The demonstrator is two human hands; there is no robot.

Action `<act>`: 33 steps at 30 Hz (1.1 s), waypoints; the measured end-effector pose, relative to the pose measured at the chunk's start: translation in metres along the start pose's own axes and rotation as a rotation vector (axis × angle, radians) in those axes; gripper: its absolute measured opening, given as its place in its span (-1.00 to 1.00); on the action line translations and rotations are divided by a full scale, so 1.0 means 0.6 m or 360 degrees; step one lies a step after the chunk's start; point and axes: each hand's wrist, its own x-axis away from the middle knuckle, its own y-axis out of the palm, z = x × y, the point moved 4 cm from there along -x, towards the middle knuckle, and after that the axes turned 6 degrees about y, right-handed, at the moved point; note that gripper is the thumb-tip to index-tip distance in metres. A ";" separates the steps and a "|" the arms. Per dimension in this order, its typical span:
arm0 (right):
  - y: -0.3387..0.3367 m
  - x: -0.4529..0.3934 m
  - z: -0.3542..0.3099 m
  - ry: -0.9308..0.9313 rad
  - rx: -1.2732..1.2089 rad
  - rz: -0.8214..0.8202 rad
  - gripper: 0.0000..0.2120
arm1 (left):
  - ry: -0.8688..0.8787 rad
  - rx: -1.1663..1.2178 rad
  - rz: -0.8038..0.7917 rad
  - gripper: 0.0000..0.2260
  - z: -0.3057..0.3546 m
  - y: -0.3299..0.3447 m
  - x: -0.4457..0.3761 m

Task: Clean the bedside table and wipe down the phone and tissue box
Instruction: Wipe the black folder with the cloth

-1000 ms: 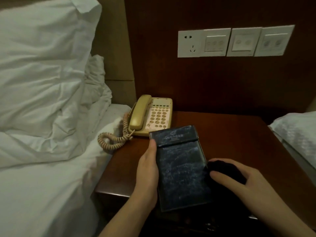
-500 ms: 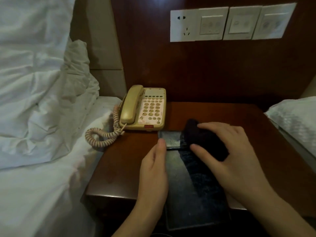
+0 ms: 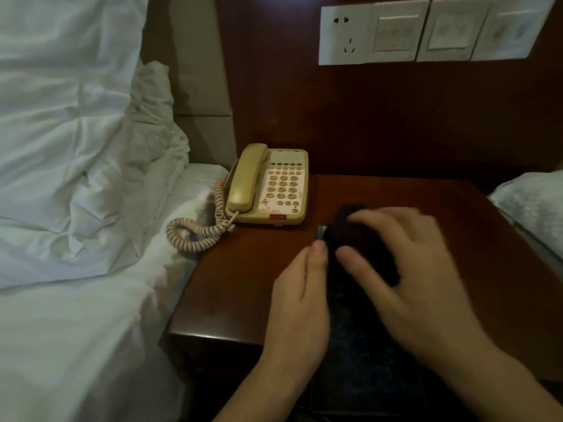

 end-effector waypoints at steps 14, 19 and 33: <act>-0.013 0.002 0.073 0.0079 -0.0395 -0.0549 -0.64 | -0.0039 -0.0002 -0.0017 -0.59 -0.011 0.000 0.000; -0.038 -0.003 0.091 0.0165 -0.0428 -0.0420 -0.65 | 0.0000 0.0058 -0.0081 -0.55 -0.011 0.009 -0.002; -0.003 -0.027 0.041 0.0039 -0.0098 -0.0114 -0.76 | 0.0005 0.0010 0.0068 -0.62 -0.012 -0.002 0.004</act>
